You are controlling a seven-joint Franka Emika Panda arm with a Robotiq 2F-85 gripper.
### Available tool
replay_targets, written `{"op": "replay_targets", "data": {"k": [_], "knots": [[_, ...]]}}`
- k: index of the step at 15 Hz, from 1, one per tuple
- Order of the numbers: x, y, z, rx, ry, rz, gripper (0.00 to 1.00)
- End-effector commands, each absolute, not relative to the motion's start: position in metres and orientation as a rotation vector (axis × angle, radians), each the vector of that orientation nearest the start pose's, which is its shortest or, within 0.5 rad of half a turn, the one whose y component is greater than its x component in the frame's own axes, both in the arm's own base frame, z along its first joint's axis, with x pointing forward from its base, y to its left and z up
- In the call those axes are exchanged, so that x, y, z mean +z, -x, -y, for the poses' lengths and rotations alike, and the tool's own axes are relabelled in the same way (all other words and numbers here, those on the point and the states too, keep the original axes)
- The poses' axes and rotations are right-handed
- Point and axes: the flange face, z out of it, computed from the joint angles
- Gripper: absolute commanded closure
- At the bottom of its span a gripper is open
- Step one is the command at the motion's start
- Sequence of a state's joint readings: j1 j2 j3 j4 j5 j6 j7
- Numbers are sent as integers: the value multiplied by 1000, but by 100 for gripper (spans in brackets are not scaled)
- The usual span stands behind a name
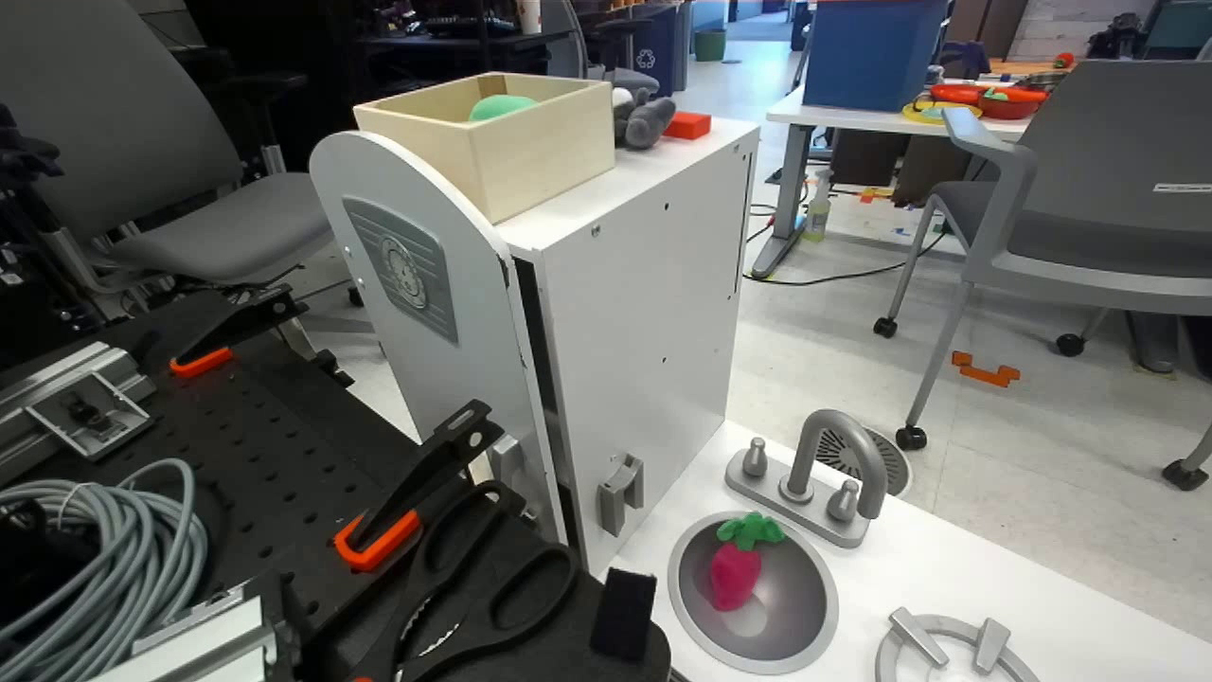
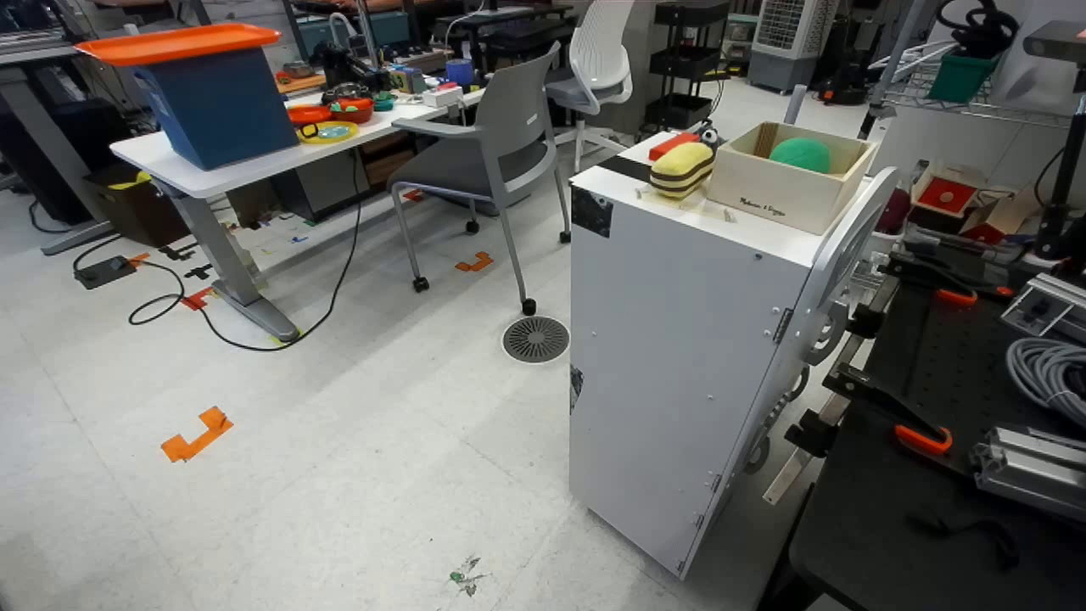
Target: Remove the green object from the box
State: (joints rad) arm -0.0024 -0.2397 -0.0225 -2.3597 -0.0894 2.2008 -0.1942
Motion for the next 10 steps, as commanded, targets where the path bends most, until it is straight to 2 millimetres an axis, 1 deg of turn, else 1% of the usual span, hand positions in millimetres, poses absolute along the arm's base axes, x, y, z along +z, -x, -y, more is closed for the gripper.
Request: {"op": "replay_targets", "data": {"k": [1, 4, 9, 10], "knots": [[426, -475, 15, -172, 3178, 344, 0], [421, -479, 13, -205, 3166, 282, 0], [410, -482, 13, -178, 3163, 237, 0], [408, -481, 14, -146, 3161, 238, 0]]}}
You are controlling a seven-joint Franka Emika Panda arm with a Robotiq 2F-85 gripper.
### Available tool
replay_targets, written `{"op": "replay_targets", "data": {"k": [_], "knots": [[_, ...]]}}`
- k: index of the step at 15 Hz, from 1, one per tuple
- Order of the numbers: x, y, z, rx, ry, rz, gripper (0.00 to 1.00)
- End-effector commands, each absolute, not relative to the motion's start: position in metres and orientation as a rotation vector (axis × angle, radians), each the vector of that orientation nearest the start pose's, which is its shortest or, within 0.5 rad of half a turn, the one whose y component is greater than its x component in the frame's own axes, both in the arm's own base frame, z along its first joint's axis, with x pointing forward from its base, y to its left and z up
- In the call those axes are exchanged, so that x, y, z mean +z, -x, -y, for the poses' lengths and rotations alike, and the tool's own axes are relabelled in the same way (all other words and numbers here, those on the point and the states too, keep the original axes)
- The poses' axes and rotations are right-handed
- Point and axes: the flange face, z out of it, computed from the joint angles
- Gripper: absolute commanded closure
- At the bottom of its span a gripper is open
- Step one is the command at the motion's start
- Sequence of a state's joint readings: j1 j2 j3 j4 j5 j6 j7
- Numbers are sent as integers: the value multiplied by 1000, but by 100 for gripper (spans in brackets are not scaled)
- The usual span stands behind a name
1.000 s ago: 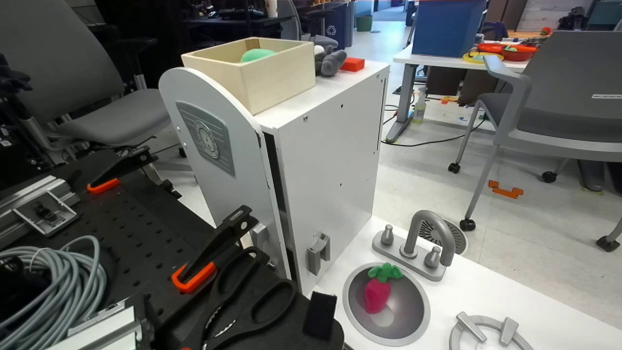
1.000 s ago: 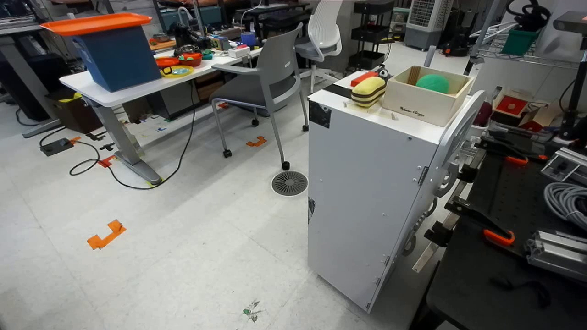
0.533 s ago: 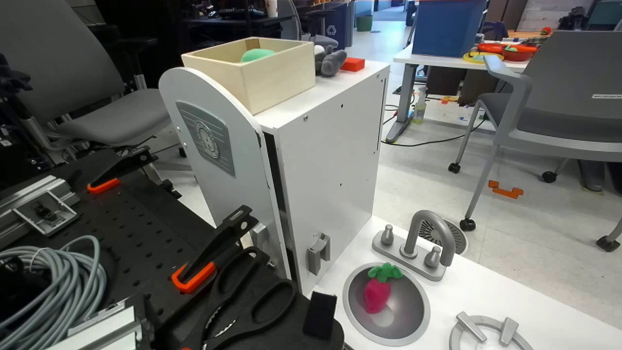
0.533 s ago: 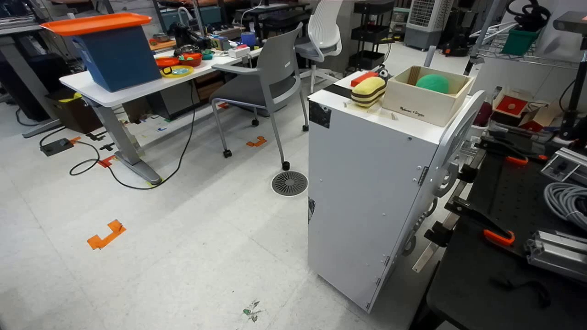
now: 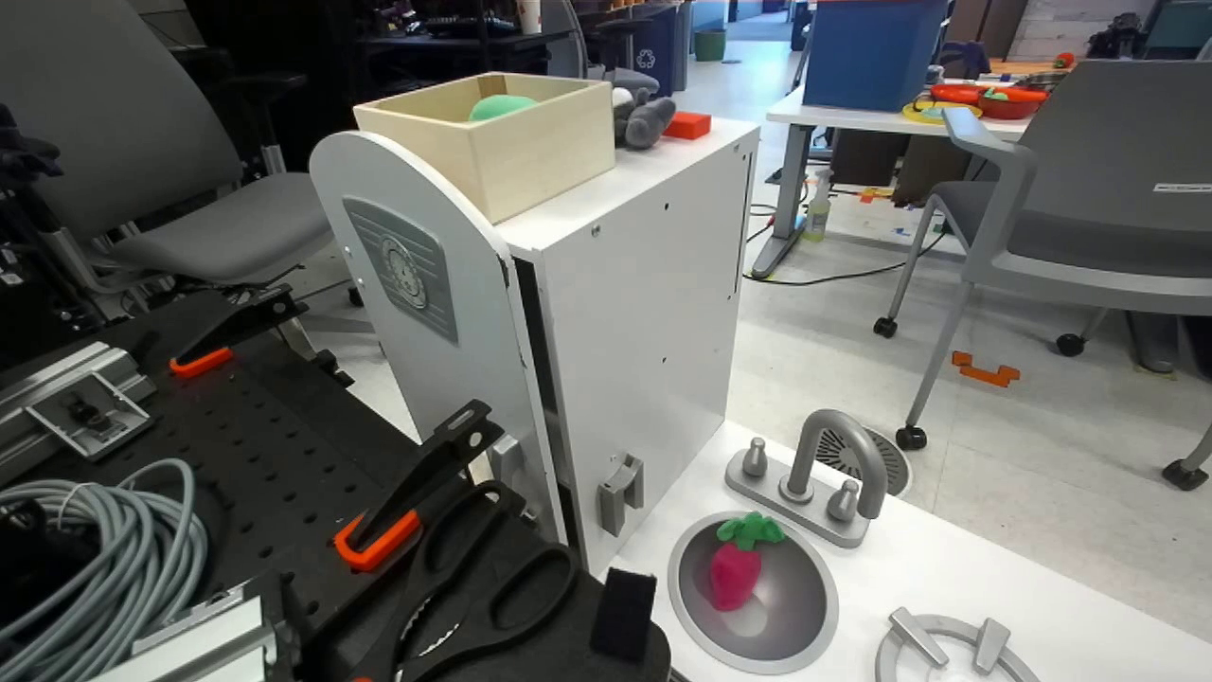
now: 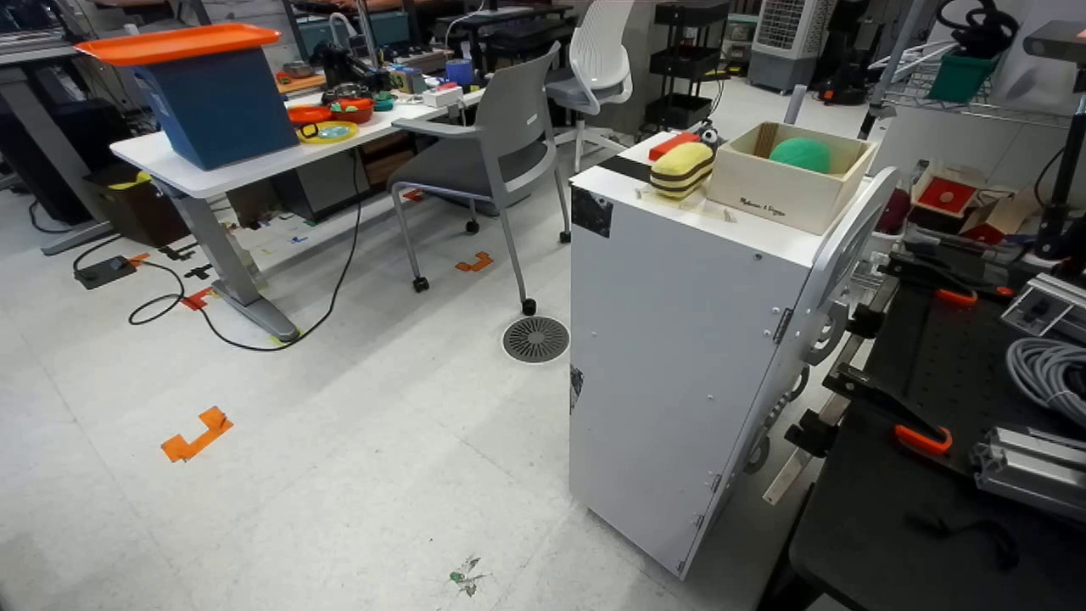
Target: Remove the green object from the box
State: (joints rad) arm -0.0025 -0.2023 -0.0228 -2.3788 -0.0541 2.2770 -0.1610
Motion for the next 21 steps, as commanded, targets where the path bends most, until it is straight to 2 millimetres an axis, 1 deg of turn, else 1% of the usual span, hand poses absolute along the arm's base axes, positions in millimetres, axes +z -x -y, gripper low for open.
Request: {"op": "replay_targets", "data": {"k": [1, 2, 3, 7, 10, 14, 17, 21], "knots": [[407, -479, 14, -93, 3151, 247, 0], [408, -475, 15, -48, 3158, 233, 0], [404, -477, 14, -98, 3169, 259, 0], [402, -474, 14, -55, 3168, 256, 0], [398, -475, 25, -34, 3152, 215, 0], [394, -475, 29, -36, 3153, 212, 0], [387, -481, 24, -8, 3138, 224, 0], [374, -490, 9, 39, 3138, 271, 0]]}}
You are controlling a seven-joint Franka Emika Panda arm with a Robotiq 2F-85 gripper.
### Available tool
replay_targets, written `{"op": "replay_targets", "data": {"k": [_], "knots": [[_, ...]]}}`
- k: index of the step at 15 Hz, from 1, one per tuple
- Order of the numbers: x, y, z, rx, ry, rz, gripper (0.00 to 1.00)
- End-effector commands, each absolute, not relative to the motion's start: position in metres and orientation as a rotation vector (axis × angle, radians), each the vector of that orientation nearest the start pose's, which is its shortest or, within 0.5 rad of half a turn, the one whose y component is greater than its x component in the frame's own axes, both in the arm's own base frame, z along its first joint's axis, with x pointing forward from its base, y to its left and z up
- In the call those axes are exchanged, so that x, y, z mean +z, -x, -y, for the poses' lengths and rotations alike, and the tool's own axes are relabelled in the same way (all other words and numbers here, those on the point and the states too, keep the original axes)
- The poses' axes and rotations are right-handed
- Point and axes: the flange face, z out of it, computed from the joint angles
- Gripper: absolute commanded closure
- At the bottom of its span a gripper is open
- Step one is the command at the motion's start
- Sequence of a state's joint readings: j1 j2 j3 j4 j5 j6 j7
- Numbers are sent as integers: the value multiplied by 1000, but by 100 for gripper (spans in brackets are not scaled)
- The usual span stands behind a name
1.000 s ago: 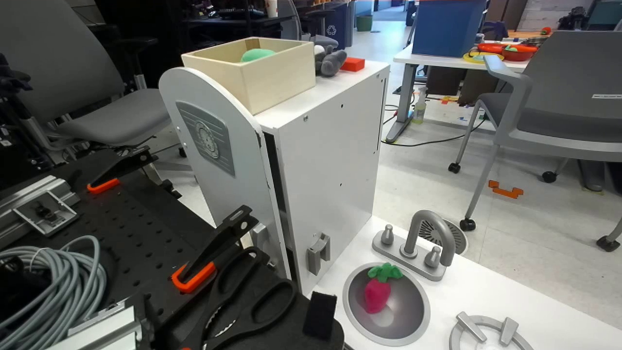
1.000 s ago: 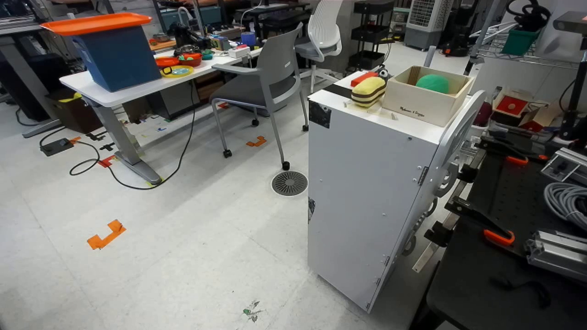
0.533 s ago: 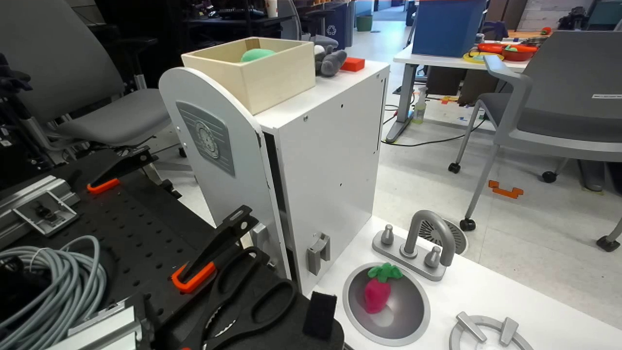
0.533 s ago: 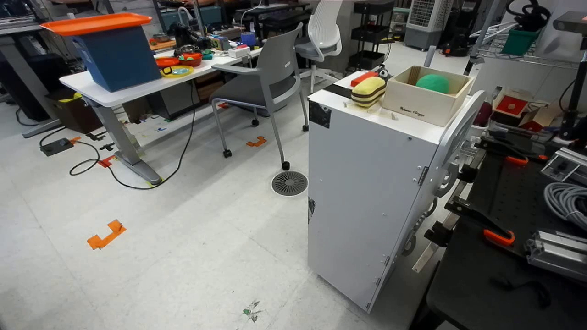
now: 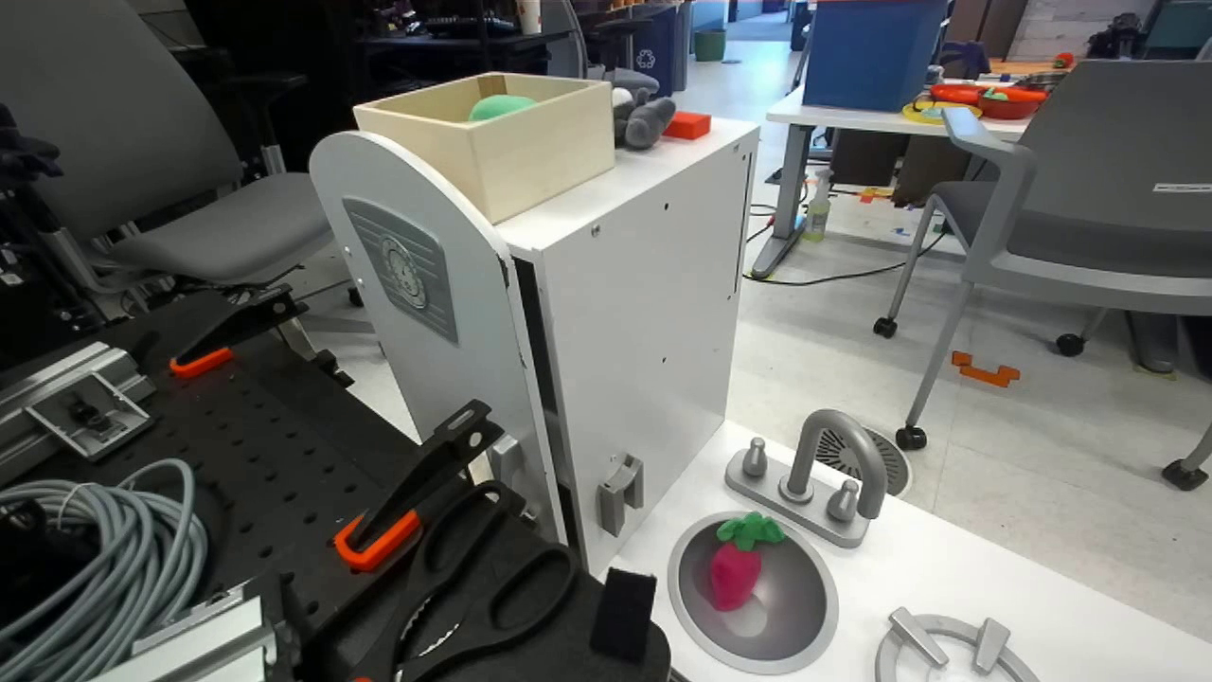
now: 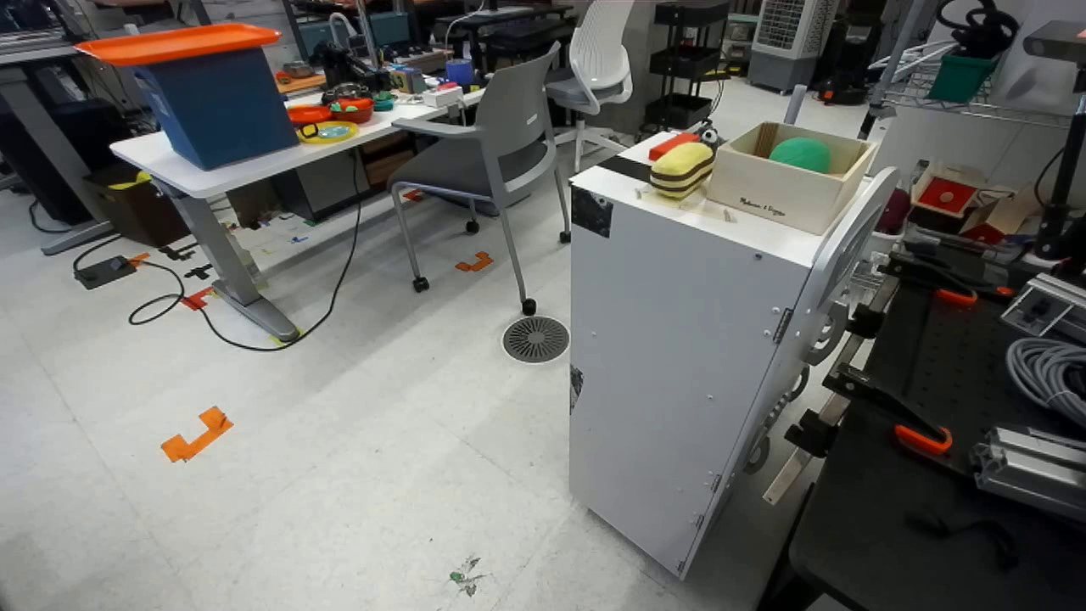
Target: Remove the green object from the box
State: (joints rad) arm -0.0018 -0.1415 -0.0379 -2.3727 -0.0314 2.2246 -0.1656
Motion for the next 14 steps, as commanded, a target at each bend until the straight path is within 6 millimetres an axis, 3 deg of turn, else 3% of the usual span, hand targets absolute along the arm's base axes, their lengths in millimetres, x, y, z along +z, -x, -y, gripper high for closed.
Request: {"op": "replay_targets", "data": {"k": [1, 8, 14], "knots": [[371, -493, 6, 52, 3142, 280, 0], [347, -514, 1, 132, 3183, 336, 0], [328, -513, 2, 199, 3186, 368, 0]]}}
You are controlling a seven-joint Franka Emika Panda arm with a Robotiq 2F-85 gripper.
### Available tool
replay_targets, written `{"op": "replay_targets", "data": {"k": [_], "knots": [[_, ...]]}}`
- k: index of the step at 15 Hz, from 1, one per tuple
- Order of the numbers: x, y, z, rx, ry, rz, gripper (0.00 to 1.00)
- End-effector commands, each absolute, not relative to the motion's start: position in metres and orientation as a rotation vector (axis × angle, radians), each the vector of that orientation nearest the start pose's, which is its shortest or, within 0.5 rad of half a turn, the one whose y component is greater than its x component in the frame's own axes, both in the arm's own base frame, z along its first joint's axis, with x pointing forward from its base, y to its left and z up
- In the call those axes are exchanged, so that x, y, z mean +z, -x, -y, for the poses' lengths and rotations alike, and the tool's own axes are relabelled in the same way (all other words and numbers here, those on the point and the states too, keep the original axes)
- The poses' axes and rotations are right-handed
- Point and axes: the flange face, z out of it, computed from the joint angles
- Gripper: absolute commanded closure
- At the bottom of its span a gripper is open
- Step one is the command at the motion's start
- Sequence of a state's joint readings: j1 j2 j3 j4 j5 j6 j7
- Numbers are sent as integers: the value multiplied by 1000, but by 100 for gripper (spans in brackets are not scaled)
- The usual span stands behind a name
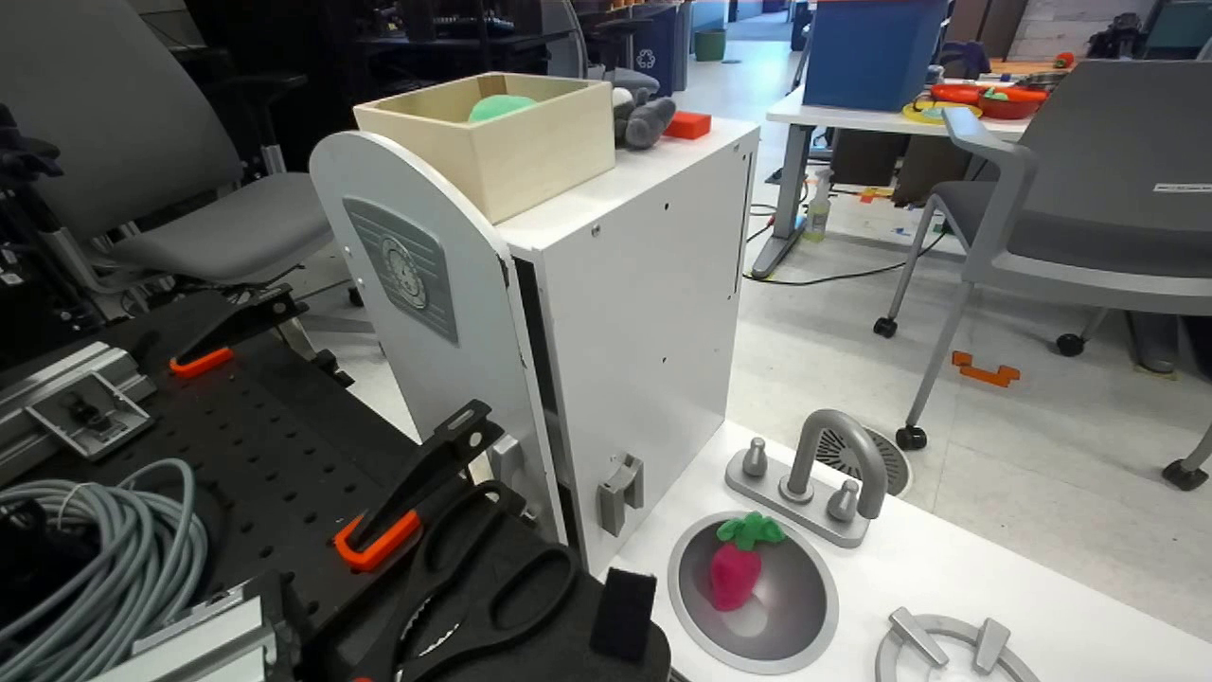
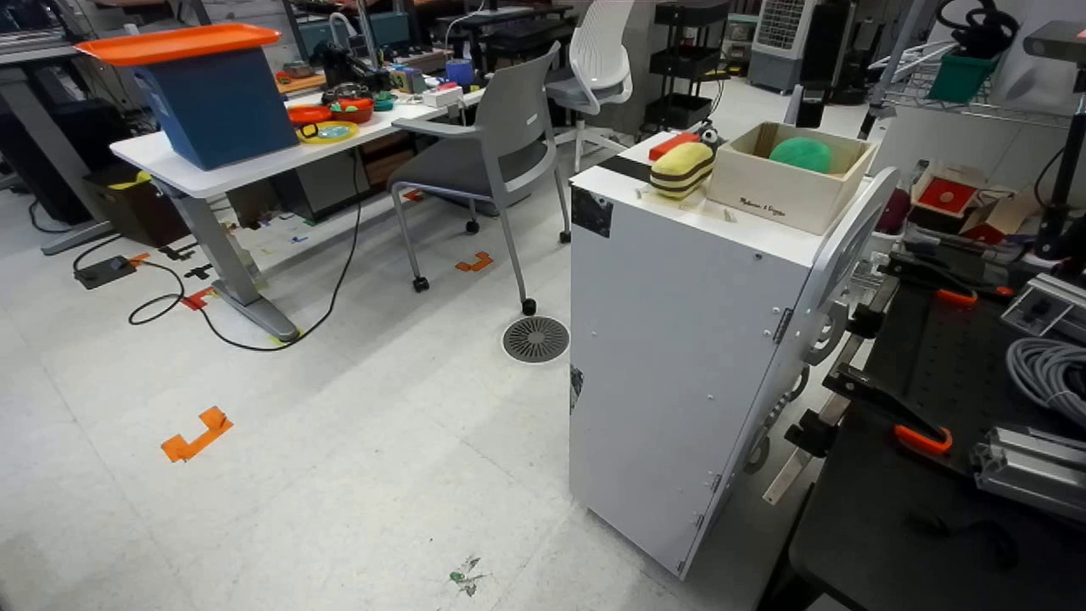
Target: Remove the green object from the box
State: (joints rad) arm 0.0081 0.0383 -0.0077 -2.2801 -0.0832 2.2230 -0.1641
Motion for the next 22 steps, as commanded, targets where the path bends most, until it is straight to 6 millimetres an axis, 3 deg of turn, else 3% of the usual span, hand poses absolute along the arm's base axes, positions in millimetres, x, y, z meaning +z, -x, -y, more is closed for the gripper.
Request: {"op": "replay_targets", "data": {"k": [1, 12, 21, 22], "knots": [[325, -512, 2, 209, 3182, 370, 0], [311, -502, 9, 332, 3164, 373, 0], [318, -511, 17, 268, 3184, 339, 0], [316, -505, 16, 283, 3169, 326, 0]]}}
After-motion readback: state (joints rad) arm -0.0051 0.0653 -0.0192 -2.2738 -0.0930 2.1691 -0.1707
